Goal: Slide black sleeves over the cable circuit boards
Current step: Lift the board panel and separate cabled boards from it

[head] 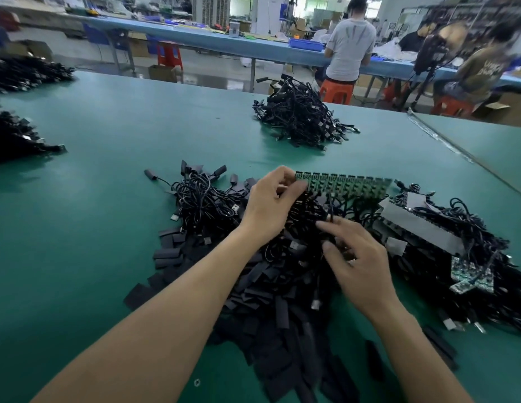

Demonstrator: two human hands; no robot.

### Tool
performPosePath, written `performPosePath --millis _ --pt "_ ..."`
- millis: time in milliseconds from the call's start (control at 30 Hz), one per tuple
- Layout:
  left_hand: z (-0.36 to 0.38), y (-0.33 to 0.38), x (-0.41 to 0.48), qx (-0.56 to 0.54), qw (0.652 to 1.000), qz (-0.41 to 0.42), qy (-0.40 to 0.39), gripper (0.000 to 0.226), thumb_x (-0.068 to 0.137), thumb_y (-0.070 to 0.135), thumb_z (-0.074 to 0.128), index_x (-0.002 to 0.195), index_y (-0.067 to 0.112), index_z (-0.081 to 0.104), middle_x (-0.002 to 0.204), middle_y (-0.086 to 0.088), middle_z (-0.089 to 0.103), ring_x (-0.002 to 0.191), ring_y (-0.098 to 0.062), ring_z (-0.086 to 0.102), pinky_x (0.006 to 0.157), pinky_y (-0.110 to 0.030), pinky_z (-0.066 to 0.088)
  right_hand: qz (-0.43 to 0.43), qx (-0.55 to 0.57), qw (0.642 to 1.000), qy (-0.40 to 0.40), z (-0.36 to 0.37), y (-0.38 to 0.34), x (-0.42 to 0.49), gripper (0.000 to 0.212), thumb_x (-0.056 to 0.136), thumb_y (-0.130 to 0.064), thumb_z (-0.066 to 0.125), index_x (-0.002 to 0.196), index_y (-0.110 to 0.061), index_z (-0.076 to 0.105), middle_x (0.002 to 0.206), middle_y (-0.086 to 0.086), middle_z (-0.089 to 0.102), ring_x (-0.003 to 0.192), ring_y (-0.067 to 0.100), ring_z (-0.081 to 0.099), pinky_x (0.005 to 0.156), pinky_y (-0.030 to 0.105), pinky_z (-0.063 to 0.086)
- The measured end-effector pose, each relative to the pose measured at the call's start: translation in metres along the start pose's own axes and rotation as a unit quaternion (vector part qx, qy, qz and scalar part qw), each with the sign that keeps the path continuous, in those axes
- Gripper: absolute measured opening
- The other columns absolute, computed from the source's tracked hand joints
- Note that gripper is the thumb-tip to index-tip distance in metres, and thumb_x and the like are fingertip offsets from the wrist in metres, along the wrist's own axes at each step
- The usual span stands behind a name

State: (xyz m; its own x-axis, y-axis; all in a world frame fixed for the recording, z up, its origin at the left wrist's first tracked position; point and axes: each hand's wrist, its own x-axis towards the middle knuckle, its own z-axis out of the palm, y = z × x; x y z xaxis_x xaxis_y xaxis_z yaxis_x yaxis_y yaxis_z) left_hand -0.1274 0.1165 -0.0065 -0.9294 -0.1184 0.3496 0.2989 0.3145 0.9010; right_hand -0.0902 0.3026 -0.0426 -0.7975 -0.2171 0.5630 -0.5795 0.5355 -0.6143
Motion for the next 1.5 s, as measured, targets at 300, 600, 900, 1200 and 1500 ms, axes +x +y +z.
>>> performPosePath --millis 300,600,900,1200,1500 --pt "0.0 0.061 -0.008 -0.163 0.984 0.064 0.027 0.017 0.099 0.016 0.061 0.084 0.019 0.053 0.074 -0.022 0.068 0.067 -0.026 0.072 0.073 -0.048 0.059 0.042 0.016 0.974 0.224 -0.012 -0.028 0.022 0.069 0.084 -0.021 0.068 0.143 -0.033 0.035 0.128 -0.003 0.031 0.121 0.014 0.041 0.107 0.036 0.04" --pt "-0.01 0.082 -0.005 -0.361 0.916 -0.166 -0.045 0.011 0.104 0.015 0.052 0.096 0.009 0.046 0.065 -0.011 0.07 0.053 -0.018 0.068 0.048 -0.026 0.057 0.099 0.048 0.935 0.337 -0.053 -0.043 0.046 0.076 0.081 -0.05 0.07 0.146 -0.034 0.034 0.134 -0.011 0.045 0.12 0.001 0.045 0.105 0.03 0.043" --pt "0.012 0.003 -0.011 -0.243 0.932 -0.265 -0.032 0.02 0.101 0.008 0.058 0.089 0.011 0.042 0.084 -0.02 0.061 0.06 -0.023 0.069 0.061 -0.043 0.062 0.169 -0.115 0.979 0.018 -0.022 -0.013 0.049 0.041 0.092 -0.029 0.067 0.132 -0.022 0.058 0.122 -0.001 0.062 0.115 0.021 0.057 0.104 0.049 0.044" --pt "0.006 -0.022 -0.019 -0.165 0.976 -0.122 -0.076 0.012 0.099 0.009 0.06 0.09 0.016 0.061 0.074 -0.018 0.062 0.051 -0.015 0.056 0.048 -0.024 0.049 0.011 -0.212 0.961 -0.178 0.003 -0.016 0.079 0.038 0.097 -0.047 0.053 0.132 -0.035 0.058 0.14 -0.004 0.053 0.136 0.02 0.036 0.116 0.039 0.011" --pt "0.007 -0.043 -0.025 -0.13 0.986 -0.098 -0.044 0.015 0.096 0.013 0.066 0.087 0.024 0.072 0.068 0.003 0.063 0.06 -0.011 0.057 0.056 -0.024 0.054 0.038 -0.114 0.969 -0.215 0.004 -0.01 0.094 0.015 0.091 -0.029 0.068 0.086 -0.042 0.063 0.087 -0.017 0.069 0.092 0.006 0.061 0.107 0.05 0.034"
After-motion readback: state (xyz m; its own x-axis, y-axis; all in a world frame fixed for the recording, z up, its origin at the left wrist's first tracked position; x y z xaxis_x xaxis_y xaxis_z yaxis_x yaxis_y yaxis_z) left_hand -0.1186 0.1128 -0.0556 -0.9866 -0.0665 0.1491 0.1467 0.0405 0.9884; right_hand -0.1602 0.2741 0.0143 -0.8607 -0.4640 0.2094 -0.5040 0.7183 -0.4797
